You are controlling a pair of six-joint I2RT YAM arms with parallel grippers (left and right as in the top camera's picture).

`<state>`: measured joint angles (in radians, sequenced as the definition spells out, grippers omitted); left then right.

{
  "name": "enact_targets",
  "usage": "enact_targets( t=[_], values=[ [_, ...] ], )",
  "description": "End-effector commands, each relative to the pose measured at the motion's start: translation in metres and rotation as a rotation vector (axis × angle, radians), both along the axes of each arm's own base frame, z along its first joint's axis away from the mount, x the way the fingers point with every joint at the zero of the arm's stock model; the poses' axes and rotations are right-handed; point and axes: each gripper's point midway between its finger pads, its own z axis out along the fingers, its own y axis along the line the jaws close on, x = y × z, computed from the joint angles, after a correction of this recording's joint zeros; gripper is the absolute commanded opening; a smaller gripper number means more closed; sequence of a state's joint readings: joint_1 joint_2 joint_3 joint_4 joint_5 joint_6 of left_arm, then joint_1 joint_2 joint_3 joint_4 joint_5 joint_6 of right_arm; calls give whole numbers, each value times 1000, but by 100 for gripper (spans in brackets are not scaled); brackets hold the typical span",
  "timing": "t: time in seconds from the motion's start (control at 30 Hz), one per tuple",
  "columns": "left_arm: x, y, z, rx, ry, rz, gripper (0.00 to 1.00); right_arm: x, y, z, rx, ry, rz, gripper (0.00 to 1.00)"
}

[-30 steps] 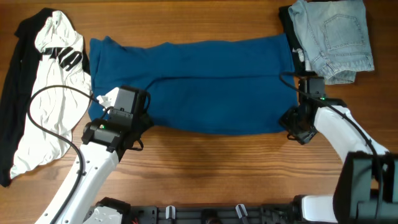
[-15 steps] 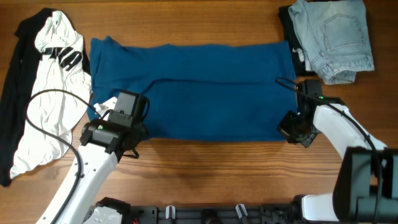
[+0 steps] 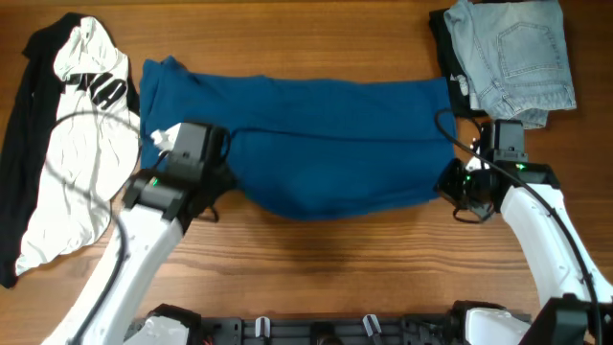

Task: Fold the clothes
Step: 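Grasp the near hem with both grippers and fold it toward the collar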

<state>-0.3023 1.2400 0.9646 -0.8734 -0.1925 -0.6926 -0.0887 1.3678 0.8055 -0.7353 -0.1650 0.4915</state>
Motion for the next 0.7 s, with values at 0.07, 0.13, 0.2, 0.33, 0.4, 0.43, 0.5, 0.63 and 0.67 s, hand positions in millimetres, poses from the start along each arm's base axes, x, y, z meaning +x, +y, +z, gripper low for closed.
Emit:
enact_targets(
  t=[0.07, 0.13, 0.2, 0.33, 0.4, 0.43, 0.5, 0.63, 0.67],
  values=[
    [56, 13, -27, 47, -38, -19, 4, 33, -5, -7, -15, -93, 1, 4],
    [73, 21, -28, 61, -75, -24, 4, 45, -9, -11, -26, -117, -17, 4],
    [92, 29, -18, 71, -135, -18, 4, 59, -9, -14, -22, -145, -17, 4],
    [119, 39, 4, 91, -267, -6, 4, 85, -10, -14, -21, -199, -15, 4],
    [128, 38, 9, 93, -308, -14, 4, 97, -12, -16, -24, -226, -15, 4],
    [133, 37, 8, 92, -320, -14, 4, 101, -12, -18, -25, -237, -14, 4],
    [140, 36, 0, 91, -320, -14, 4, 110, -8, -19, -6, -268, -1, 4],
    [150, 34, -29, 96, -284, -18, 4, 124, -7, -10, -4, -338, 12, 4],
    [156, 33, -34, 95, -291, -17, 4, 126, -8, -9, -13, -351, 20, 4]
  ],
)
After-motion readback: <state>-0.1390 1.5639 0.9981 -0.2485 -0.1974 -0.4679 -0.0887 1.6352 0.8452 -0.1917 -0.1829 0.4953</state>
